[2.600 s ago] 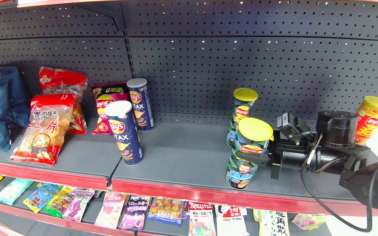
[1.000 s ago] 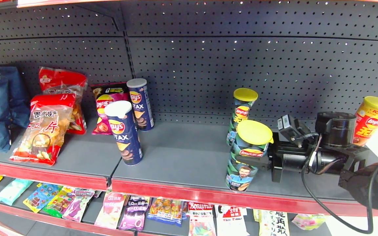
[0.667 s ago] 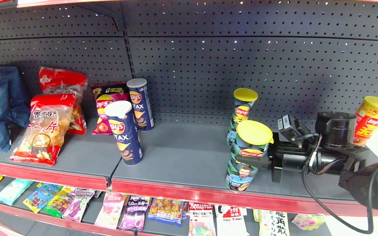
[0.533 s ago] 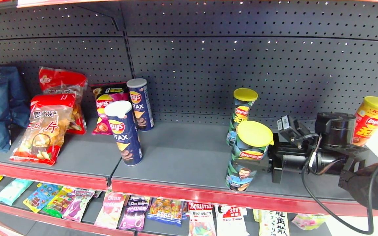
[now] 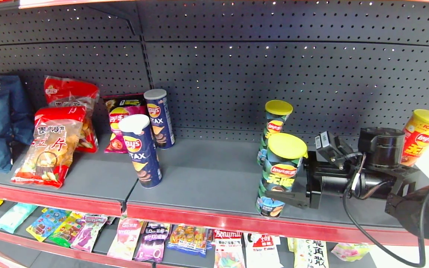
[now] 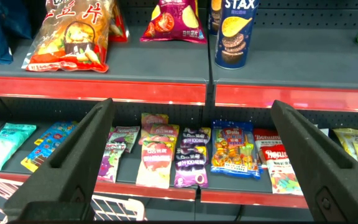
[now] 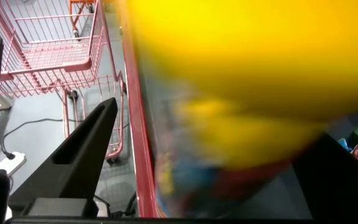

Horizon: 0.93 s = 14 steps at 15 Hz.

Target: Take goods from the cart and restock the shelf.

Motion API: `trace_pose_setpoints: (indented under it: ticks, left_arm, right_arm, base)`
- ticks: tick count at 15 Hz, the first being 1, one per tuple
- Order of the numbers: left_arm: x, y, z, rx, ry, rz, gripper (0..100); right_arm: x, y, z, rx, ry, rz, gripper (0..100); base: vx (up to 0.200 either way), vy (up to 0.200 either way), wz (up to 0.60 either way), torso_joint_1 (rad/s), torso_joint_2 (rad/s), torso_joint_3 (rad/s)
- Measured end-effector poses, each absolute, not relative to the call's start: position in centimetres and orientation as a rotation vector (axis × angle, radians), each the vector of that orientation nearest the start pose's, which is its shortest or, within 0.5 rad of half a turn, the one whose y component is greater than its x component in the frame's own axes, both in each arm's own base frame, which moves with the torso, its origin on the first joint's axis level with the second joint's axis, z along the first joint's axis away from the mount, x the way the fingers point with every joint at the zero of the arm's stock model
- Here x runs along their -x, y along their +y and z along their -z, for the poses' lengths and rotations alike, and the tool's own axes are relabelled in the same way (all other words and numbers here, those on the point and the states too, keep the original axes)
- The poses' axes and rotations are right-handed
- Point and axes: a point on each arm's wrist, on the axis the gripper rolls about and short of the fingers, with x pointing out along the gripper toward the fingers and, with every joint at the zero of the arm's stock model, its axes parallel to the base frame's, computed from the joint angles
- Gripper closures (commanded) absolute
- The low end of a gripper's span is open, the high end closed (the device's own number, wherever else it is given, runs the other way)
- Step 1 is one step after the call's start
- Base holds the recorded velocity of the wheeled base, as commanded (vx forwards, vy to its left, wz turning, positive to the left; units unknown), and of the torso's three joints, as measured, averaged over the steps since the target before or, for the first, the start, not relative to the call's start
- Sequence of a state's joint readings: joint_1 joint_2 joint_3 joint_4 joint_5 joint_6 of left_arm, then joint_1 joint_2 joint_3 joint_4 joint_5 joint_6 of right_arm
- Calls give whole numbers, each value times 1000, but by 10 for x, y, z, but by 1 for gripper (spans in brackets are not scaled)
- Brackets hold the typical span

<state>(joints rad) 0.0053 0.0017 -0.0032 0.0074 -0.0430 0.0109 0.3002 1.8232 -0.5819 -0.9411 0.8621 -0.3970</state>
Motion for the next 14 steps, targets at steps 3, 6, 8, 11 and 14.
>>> trace_pose_setpoints:
  ticks: [3,6,8,11,14]
  left_arm:
    - [23,-1,-76,-10,6,37,0]
    - [23,-1,-76,-11,6,37,0]
    - [23,-1,-76,-11,6,37,0]
    - [23,-1,-76,-10,6,38,0]
    - [23,-1,-76,-11,6,37,0]
  right_arm:
    - [-271,99,-121,258,81,-1183,0]
    - [-265,94,-120,255,104,-1146,0]
    - [-260,89,-118,253,127,-1117,0]
    - [-253,83,-117,250,145,-1099,0]
    - [-244,76,-117,241,188,-1091,0]
  base:
    - [0,0,0,0,0,0]
    - [0,0,0,0,0,0]
    - [0,0,0,0,0,0]
    - [0,0,0,0,0,0]
    - [0,0,0,0,0,0]
